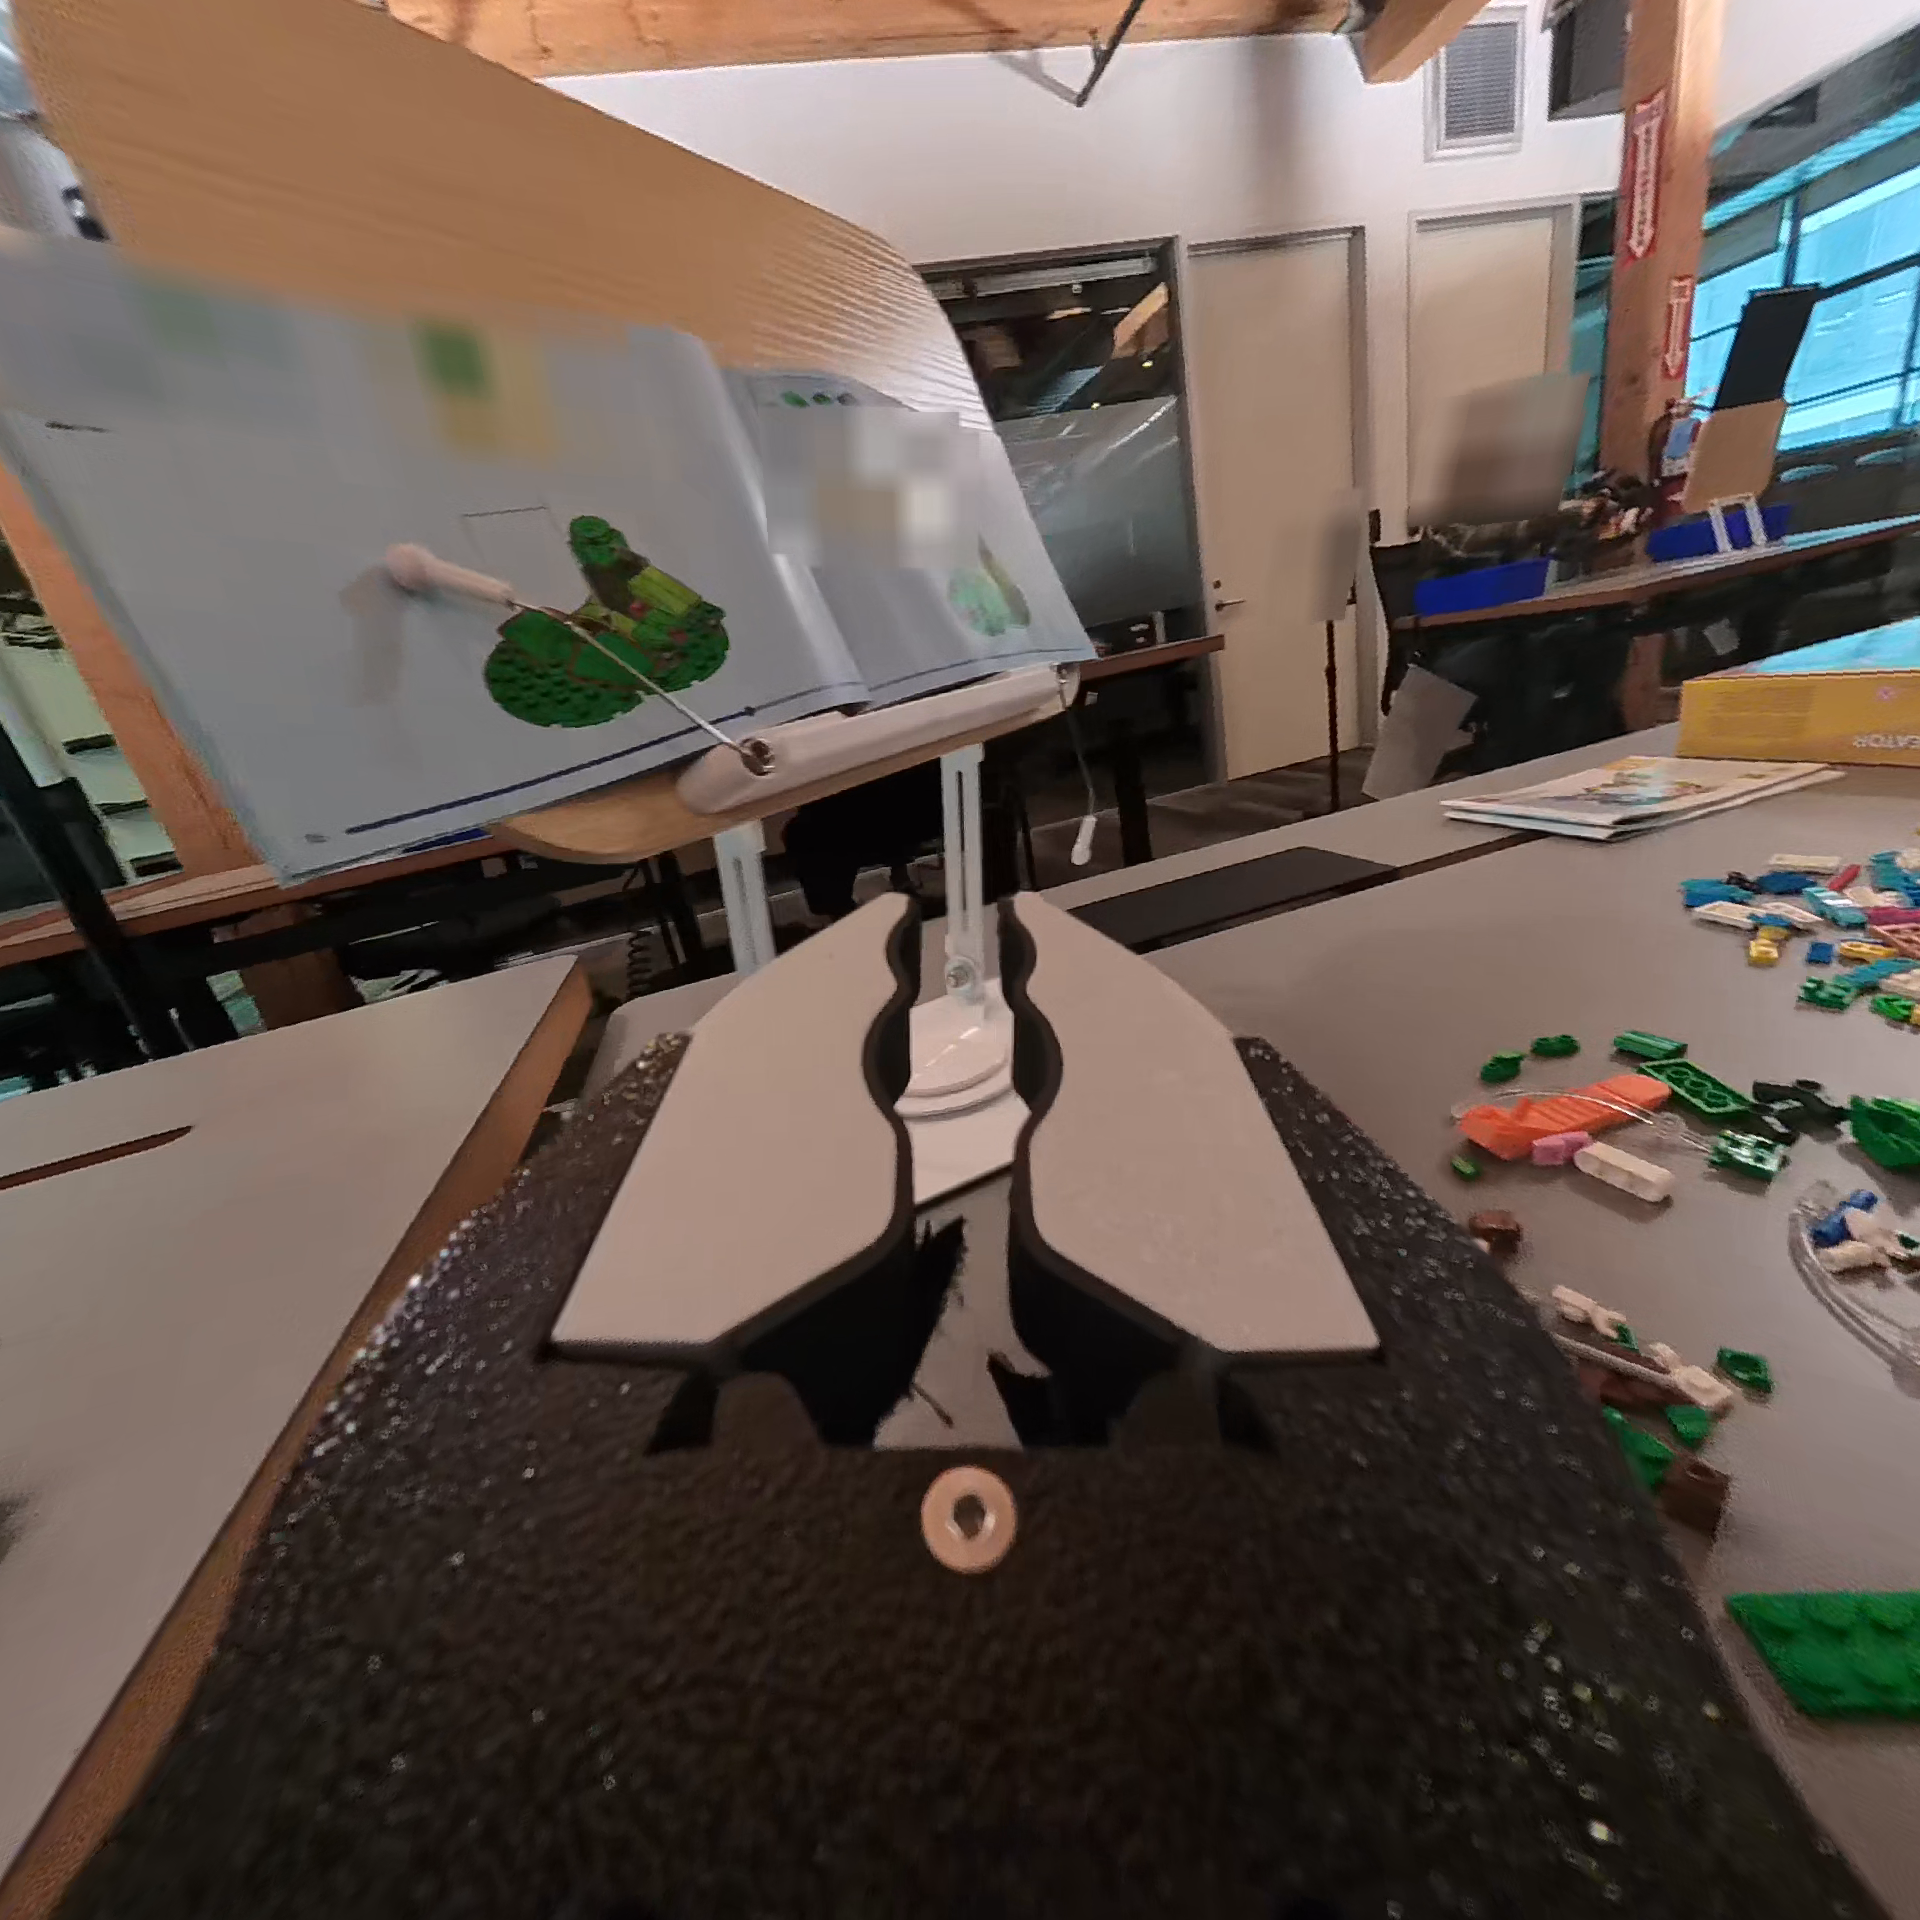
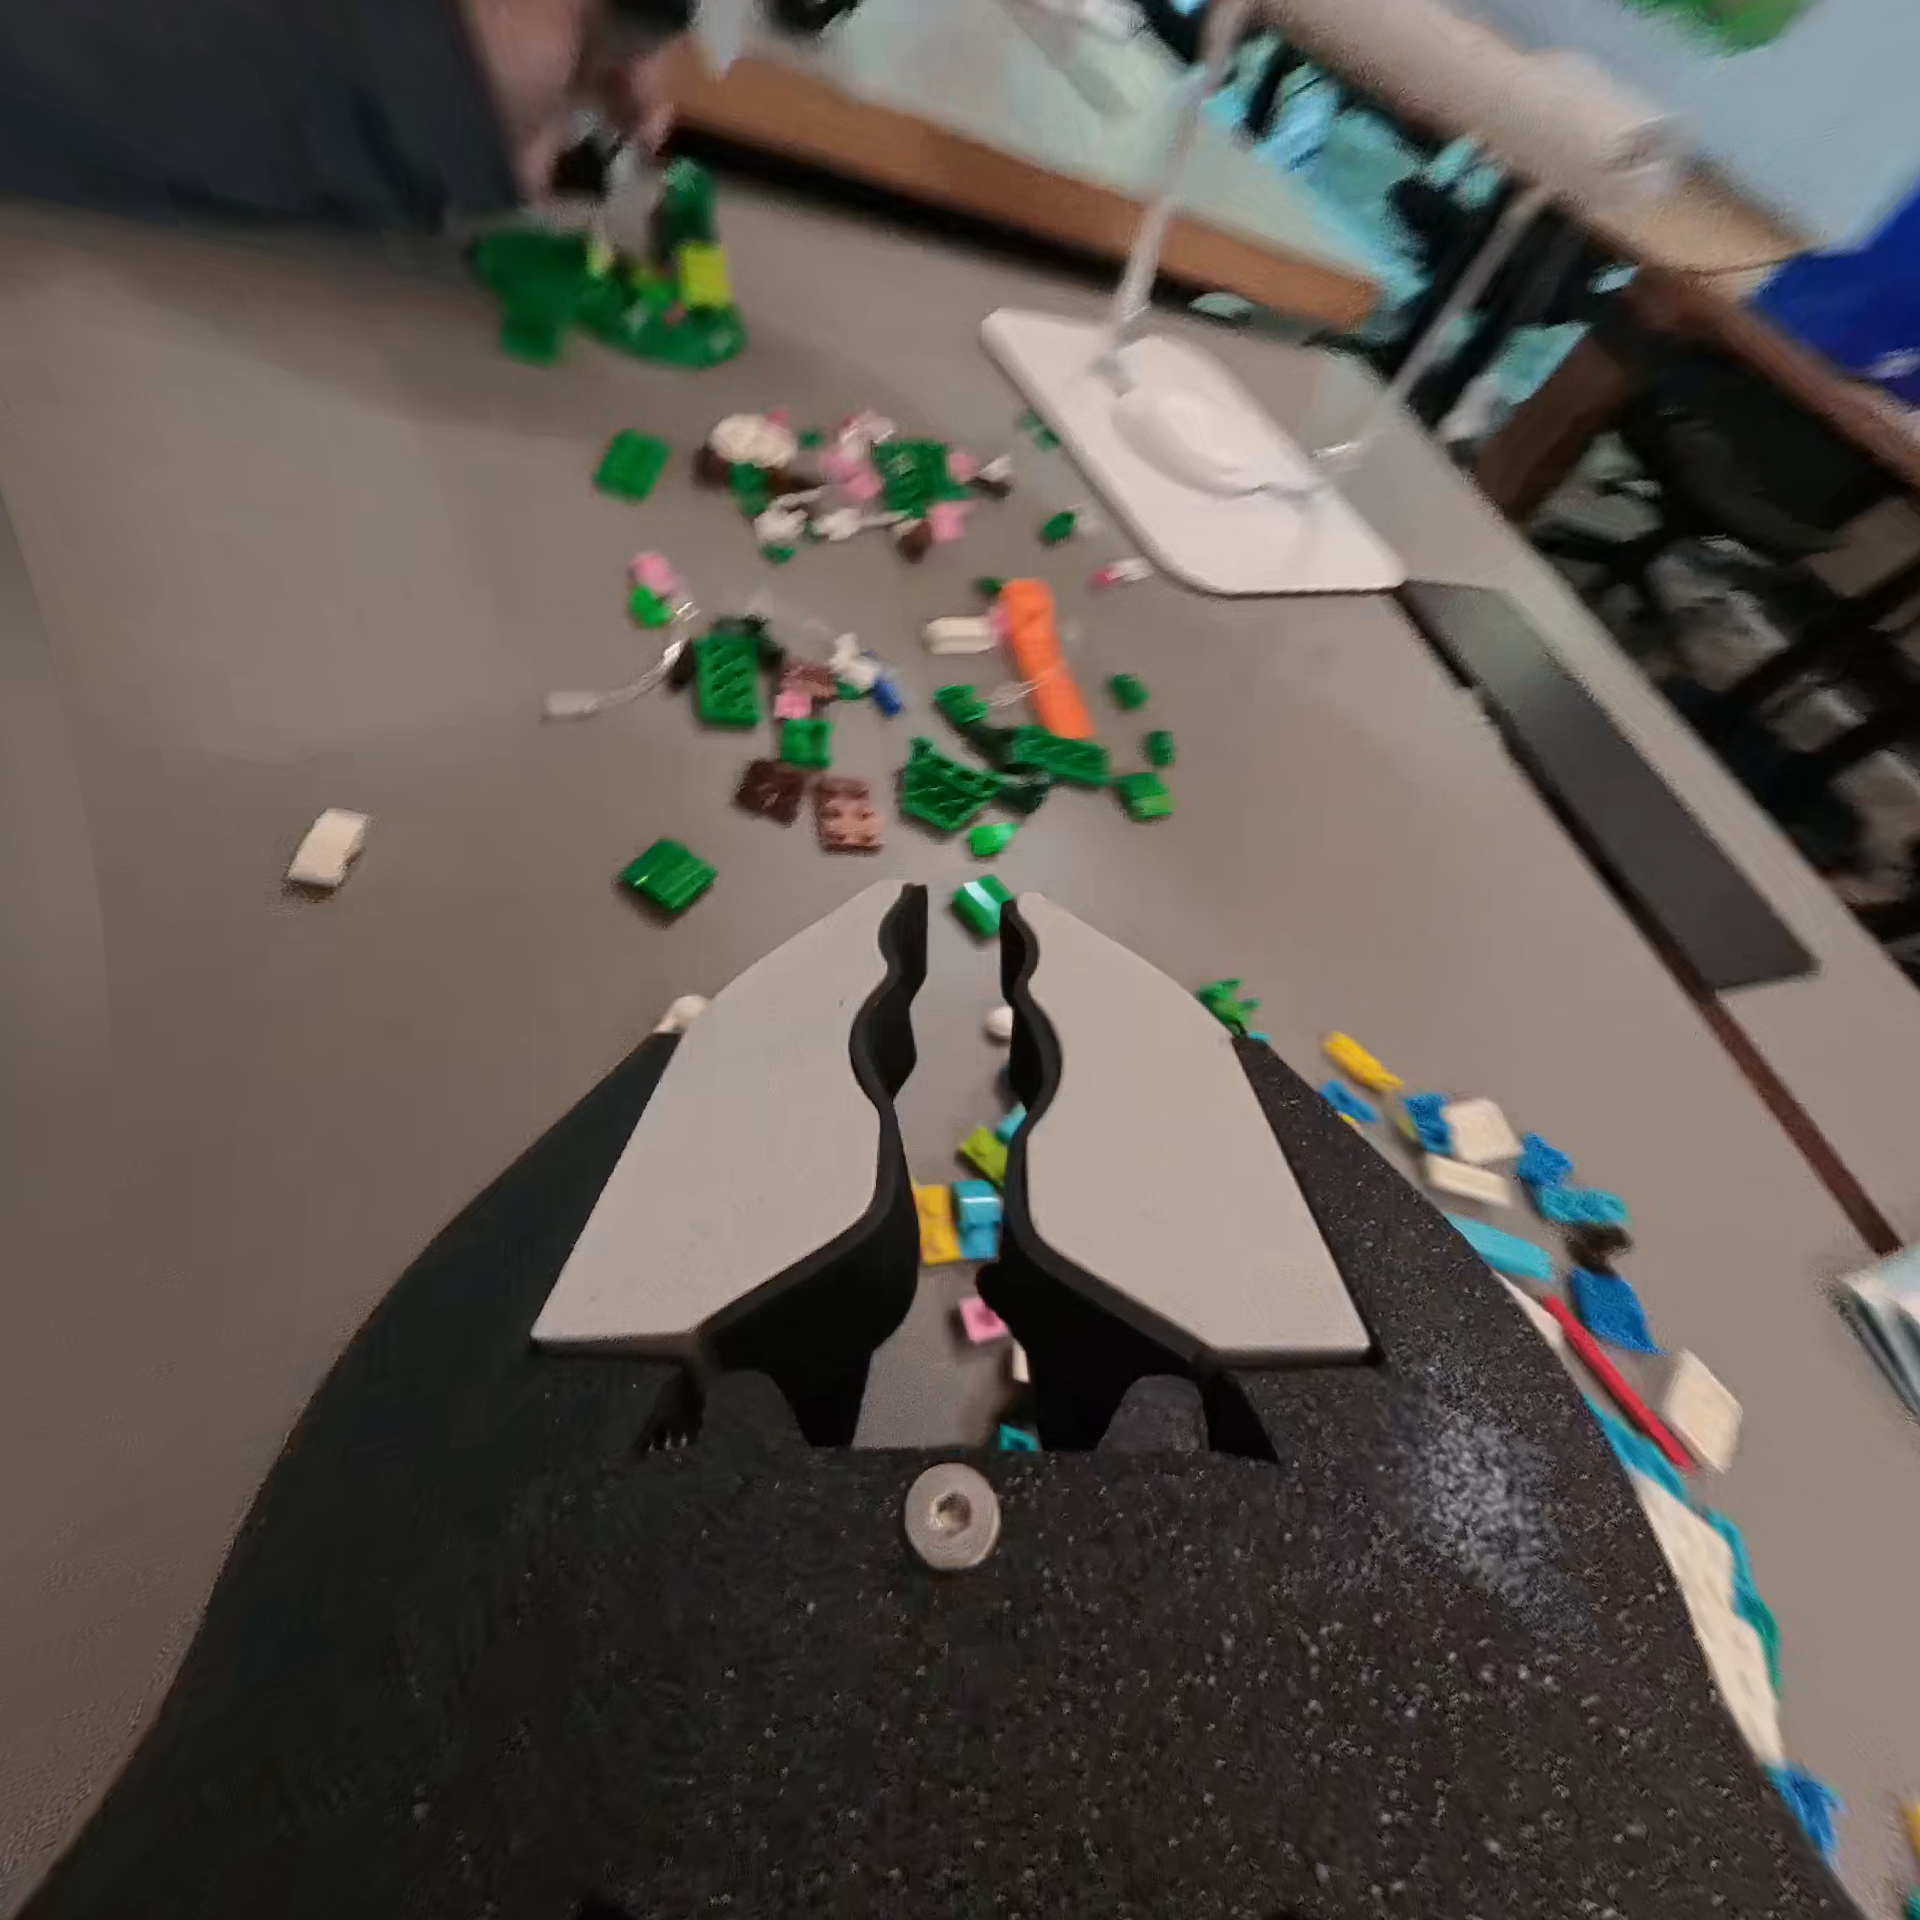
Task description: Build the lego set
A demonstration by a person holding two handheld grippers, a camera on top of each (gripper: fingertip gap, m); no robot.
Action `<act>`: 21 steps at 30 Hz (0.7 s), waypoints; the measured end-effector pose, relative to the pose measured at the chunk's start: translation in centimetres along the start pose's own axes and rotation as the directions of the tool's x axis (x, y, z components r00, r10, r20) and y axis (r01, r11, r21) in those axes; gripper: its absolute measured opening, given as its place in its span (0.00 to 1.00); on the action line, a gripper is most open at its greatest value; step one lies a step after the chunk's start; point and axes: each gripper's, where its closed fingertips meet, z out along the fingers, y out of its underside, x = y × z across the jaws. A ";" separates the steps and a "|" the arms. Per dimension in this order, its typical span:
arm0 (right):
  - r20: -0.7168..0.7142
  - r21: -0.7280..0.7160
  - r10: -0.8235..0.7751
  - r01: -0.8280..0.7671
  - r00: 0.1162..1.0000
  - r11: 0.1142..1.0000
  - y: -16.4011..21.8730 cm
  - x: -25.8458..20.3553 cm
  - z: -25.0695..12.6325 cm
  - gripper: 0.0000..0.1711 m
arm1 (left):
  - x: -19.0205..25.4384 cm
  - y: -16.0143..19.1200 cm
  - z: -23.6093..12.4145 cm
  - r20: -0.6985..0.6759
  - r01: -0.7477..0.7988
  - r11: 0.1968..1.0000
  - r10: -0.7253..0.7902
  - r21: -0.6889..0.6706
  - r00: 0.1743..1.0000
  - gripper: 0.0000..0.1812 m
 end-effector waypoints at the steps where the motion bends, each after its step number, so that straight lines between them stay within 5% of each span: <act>1: 0.064 -0.043 -0.031 0.034 0.997 0.999 0.5 -1.1 0.8 0.08 | 0.5 0.1 0.1 -0.021 -0.004 1.000 0.004 -0.006 1.000 0.07; 9: 0.445 -0.151 -0.090 0.173 0.891 0.973 1.9 -7.0 3.4 0.12 | 2.8 0.1 0.4 -0.091 -0.120 0.992 0.117 -0.026 0.989 0.07; 21: 0.628 -0.156 -0.160 0.324 0.761 0.933 2.0 -7.6 4.9 0.16 | 0.7 0.2 0.2 -0.035 -0.078 0.997 0.077 -0.027 0.996 0.08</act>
